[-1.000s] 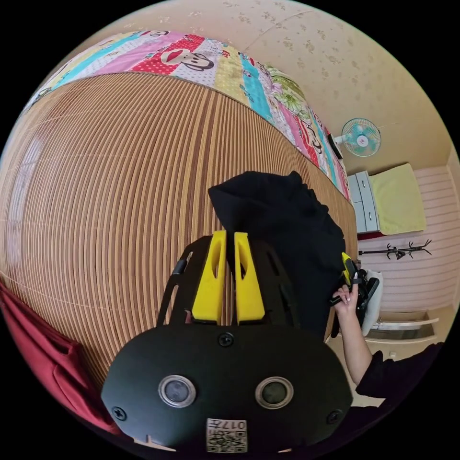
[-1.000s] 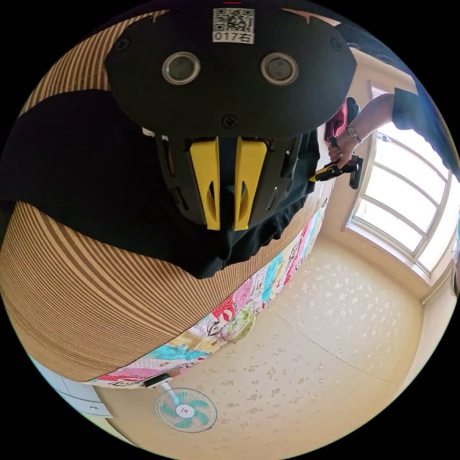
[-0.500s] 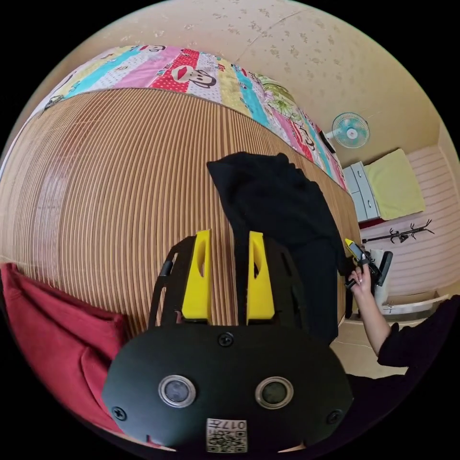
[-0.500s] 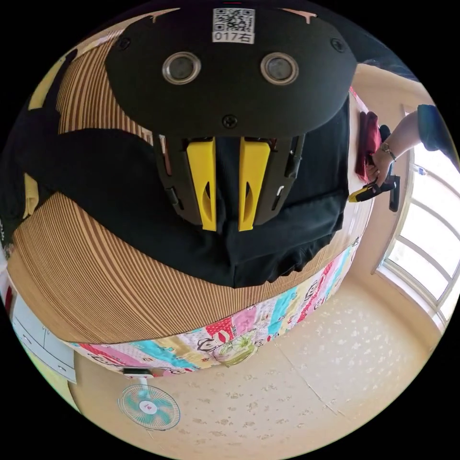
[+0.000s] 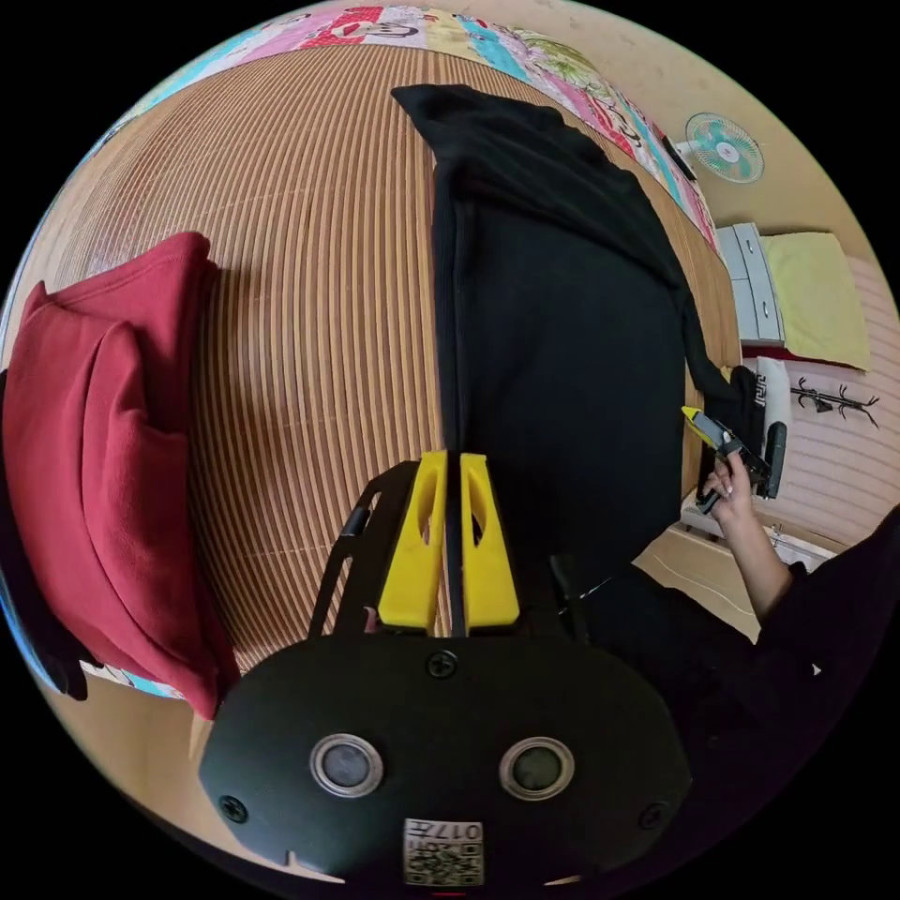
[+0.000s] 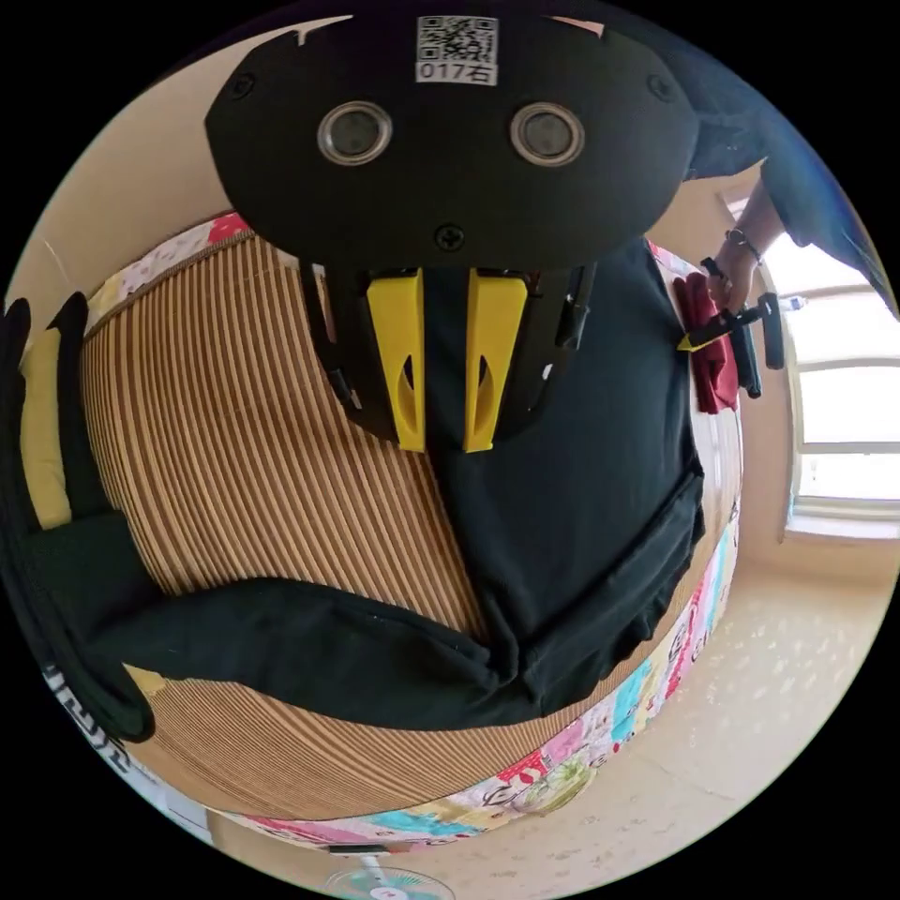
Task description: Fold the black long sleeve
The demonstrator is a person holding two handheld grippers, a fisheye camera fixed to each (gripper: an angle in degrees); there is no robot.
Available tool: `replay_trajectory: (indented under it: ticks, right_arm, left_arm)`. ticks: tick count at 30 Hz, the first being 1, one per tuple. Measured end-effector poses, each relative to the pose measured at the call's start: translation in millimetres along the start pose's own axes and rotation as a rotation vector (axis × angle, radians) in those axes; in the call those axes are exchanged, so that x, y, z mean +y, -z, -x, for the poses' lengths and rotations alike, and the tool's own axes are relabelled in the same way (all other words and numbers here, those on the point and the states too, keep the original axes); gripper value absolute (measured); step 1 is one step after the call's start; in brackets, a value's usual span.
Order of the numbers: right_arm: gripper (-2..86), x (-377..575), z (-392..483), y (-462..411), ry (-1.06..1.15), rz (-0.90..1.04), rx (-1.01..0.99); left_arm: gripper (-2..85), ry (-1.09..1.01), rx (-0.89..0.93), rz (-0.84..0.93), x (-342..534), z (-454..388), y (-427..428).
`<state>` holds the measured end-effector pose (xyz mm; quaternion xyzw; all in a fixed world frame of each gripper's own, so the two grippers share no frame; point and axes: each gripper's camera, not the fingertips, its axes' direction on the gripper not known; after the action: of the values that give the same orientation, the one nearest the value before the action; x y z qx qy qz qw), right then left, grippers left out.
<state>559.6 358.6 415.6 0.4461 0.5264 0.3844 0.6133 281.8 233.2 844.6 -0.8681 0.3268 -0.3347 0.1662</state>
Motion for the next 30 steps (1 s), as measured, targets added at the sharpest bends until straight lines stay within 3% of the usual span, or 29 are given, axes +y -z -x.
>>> replay_trajectory:
  ticks: [2, 6, 8, 12, 16, 17, 21, 23, 26, 30]
  right_arm:
    - [9.3, -8.0, -44.2, 32.5, -0.207, -0.145, -0.123]
    - [11.6, -22.6, -124.8, 67.3, -0.513, -0.337, -0.043]
    - [11.3, -36.0, -167.2, 75.3, -0.594, -0.481, -0.143]
    - [5.4, -68.9, -179.1, 62.0, -0.689, -0.461, -0.047]
    - [4.1, -111.2, -25.6, 97.7, -0.294, -0.639, 0.353]
    - [4.0, -112.2, 29.6, 99.2, -0.155, -0.703, 0.359]
    - [4.6, -107.4, 173.6, 46.0, 0.201, -0.677, 0.303]
    - [5.9, -87.6, 238.1, -28.1, 0.447, -0.527, 0.158]
    - [7.7, -53.3, 272.3, -114.6, 0.640, -0.263, 0.052]
    - [8.3, -20.6, 254.4, -110.9, 0.700, -0.296, 0.032]
  left_arm:
    - [3.2, 0.026, -0.008, 0.002, -2.2, 14.8, 7.7]
    - [5.8, 0.081, 0.068, -0.063, 2.5, 35.3, 21.0]
    - [6.5, 0.089, 0.073, -0.078, 6.8, 38.2, 22.8]
    - [6.6, 0.132, 0.039, -0.094, 15.0, 39.4, 23.5]
    - [6.5, 0.118, 0.010, -0.135, 17.7, 29.0, 33.7]
    - [6.5, 0.117, -0.002, -0.157, 18.4, 24.7, 38.0]
    - [6.5, 0.110, 0.036, -0.213, 21.5, 13.9, 44.8]
    - [6.5, 0.108, 0.038, -0.229, 23.9, 11.3, 44.4]
    - [6.7, 0.110, 0.055, -0.237, 28.1, 12.9, 40.9]
    - [6.7, 0.128, 0.080, -0.261, 42.1, 25.6, 41.9]
